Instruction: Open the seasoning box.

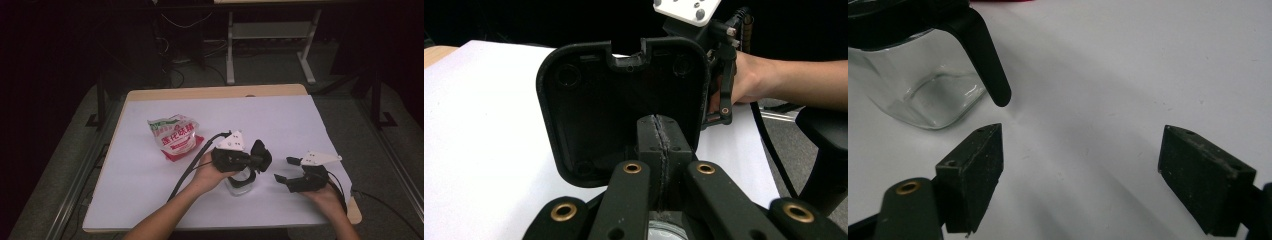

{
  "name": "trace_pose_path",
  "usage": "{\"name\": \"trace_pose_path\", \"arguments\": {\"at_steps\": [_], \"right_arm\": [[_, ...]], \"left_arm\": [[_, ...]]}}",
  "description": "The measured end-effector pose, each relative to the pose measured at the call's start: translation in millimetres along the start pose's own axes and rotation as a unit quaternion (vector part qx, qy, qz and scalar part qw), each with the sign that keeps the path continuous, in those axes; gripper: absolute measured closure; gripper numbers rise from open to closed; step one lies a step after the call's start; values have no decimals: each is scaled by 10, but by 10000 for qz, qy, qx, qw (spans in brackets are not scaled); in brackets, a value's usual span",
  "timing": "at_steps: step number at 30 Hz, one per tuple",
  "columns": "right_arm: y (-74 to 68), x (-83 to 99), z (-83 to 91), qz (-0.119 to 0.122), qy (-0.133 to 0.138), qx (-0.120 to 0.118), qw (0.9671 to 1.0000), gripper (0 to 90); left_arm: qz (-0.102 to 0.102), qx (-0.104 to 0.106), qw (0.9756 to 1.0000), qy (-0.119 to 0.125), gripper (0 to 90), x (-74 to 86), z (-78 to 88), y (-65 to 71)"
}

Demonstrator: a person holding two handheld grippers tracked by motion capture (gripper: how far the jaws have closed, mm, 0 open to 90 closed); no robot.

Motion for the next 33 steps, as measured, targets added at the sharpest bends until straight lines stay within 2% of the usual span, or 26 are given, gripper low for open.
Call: {"name": "trace_pose_path", "arguments": {"at_steps": [11,18,28,33], "right_arm": [[-1,0,0,5,4,1,10000,179],[2,-1,0,31,21,-6,10000,179],[-1,-1,-4,30,3,-14,10000,179],[-2,-1,-6,33,-6,-19,10000,179]], "left_arm": [[25,-77,10000,38,895,8,167,24],[115,-103,9998,-109,895,136,330,53],[279,-224,9993,-96,895,265,548,86],[396,-366,9985,-48,845,342,705,99]]}}
Point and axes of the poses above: each handheld gripper's, and its own axes: z roughly backward along the jaws, x roughly out of its underside, y roughly to its right, the point moved 3 cm from there along -z, roughly forward along the jaws, and after that the axes turned 4 degrees about x, right-handed, at the moved point
